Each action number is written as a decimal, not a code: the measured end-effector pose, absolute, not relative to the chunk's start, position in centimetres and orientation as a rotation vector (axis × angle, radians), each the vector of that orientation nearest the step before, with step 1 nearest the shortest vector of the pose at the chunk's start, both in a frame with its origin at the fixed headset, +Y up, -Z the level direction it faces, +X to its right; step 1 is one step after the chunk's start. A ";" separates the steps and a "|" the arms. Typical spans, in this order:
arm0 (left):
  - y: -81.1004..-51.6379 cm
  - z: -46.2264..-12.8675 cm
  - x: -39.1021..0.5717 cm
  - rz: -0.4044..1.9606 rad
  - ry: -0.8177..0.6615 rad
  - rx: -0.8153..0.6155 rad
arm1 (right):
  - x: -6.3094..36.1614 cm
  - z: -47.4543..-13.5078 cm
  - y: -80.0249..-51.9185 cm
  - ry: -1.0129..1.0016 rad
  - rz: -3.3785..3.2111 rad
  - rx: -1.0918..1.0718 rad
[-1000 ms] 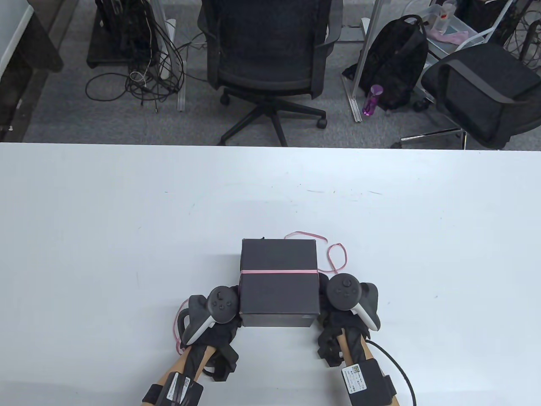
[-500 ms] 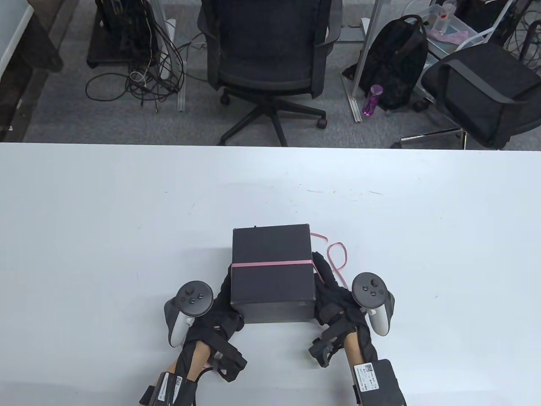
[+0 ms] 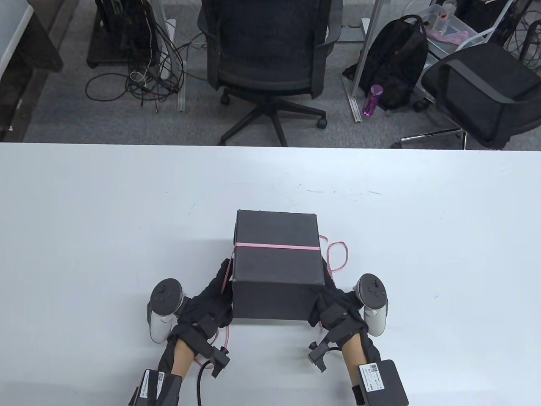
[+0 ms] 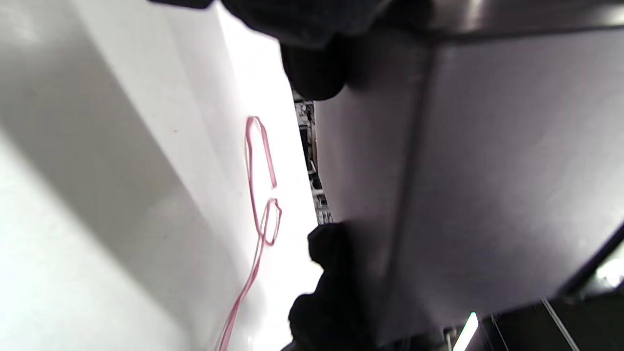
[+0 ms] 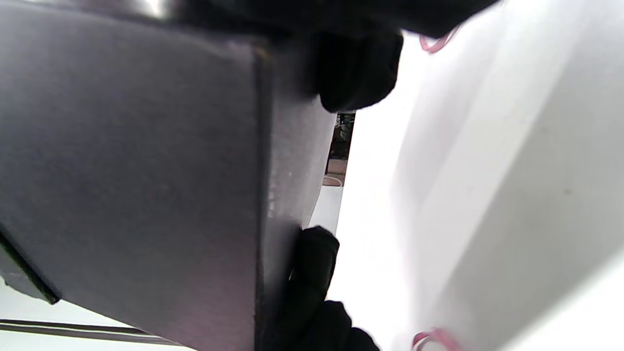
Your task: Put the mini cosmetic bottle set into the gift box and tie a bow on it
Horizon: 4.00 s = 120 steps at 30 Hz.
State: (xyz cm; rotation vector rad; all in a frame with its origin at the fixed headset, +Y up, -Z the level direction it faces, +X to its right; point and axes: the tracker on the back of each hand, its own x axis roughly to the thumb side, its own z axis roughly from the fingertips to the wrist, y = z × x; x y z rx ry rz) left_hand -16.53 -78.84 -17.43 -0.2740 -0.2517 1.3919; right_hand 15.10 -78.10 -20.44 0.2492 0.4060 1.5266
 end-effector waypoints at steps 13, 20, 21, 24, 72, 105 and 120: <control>-77.0 -16.7 -15.7 1.039 -0.249 -0.022 | 13.9 -20.1 -74.3 0.199 1.963 0.577; -76.2 -16.4 -15.4 0.826 -0.265 0.060 | 12.6 -18.6 -72.1 -0.167 2.447 0.661; -75.9 -16.3 -15.1 0.733 -0.270 0.096 | 12.3 -18.3 -71.9 -0.261 2.538 0.684; -75.0 -15.8 -14.5 0.451 -0.285 0.220 | 11.5 -17.5 -71.5 -0.450 2.781 0.731; -70.3 -15.6 -16.0 0.703 -0.208 -0.126 | 13.8 -17.9 -68.1 -0.003 2.581 0.420; -67.8 -17.7 -21.8 1.831 -0.323 -0.105 | 17.2 -19.6 -63.4 0.089 0.926 0.695; -57.4 -17.6 -20.8 1.747 -0.419 0.237 | 16.7 -19.8 -55.0 -0.115 1.419 0.634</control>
